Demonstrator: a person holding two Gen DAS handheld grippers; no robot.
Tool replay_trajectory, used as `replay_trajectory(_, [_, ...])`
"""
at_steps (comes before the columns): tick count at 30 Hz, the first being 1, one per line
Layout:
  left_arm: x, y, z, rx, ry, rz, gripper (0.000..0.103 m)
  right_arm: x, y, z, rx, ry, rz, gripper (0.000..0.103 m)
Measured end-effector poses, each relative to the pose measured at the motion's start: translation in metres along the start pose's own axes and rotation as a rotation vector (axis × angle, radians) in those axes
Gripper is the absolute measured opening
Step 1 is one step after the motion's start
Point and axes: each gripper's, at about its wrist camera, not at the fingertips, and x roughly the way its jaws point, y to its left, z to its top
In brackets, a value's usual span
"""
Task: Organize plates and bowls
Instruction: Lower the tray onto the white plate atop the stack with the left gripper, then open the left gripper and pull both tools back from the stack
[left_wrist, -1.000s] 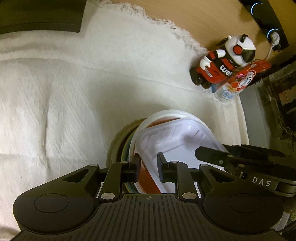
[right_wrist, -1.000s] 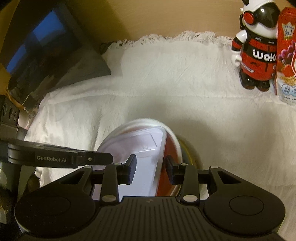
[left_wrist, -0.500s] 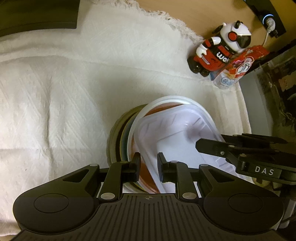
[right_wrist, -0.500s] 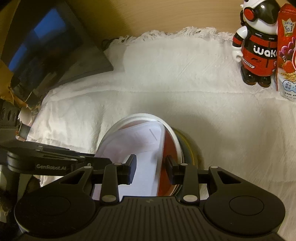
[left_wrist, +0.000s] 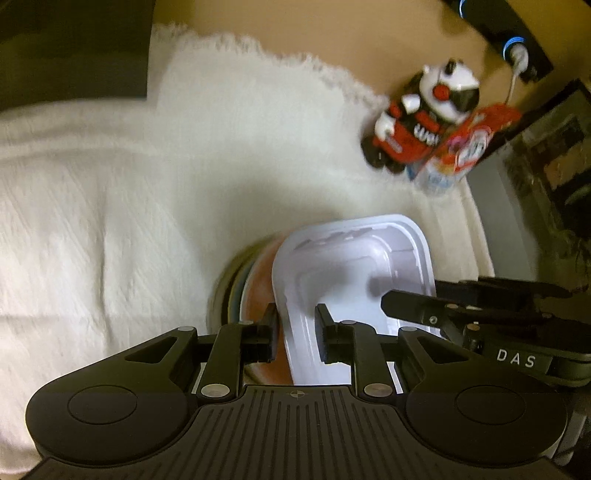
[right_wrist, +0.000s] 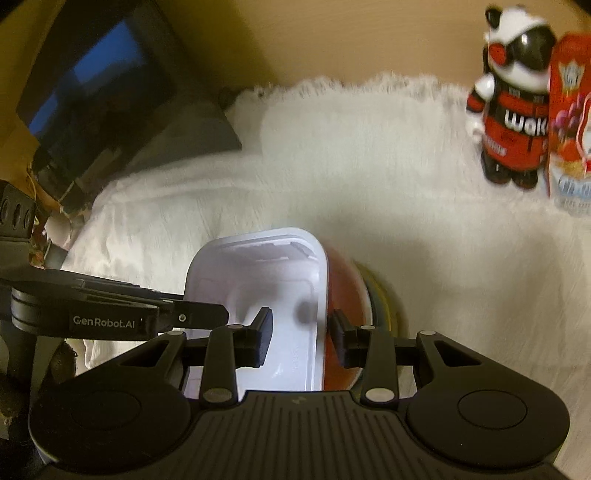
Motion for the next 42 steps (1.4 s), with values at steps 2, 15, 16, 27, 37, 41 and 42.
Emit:
replay_trajectory(2, [0.002,-0.002,0.008,-0.006,-0.026,0.001,0.022,0.003,-0.003,0.008,0.001,-0.024,-0.014,0.035])
replay_trajectory(15, [0.033,0.018,0.039,-0.028,0.006,0.011,0.022,0.033,-0.020,0.025,0.083,0.015,-0.006,0.035])
replay_trajectory(16, [0.032,0.018,0.039,-0.030,0.007,0.008,0.022,0.034,-0.020,0.026,0.083,0.017,-0.006,0.035])
replay_trajectory(27, [0.021,0.026,0.031,-0.037,-0.005,-0.044,0.022,0.032,-0.021,0.024,0.092,0.021,-0.004,0.035])
replay_trajectory(37, [0.026,0.026,0.038,0.002,-0.002,-0.093,0.024,0.024,-0.009,0.009,0.095,0.004,-0.053,0.035])
replay_trajectory(41, [0.029,0.026,0.039,0.029,0.009,-0.124,0.024,0.024,-0.006,0.006,0.106,0.000,-0.093,0.035])
replay_trajectory(42, [0.030,0.025,0.040,0.035,0.012,-0.126,0.024,0.025,-0.005,0.006,0.108,0.000,-0.099,0.035])
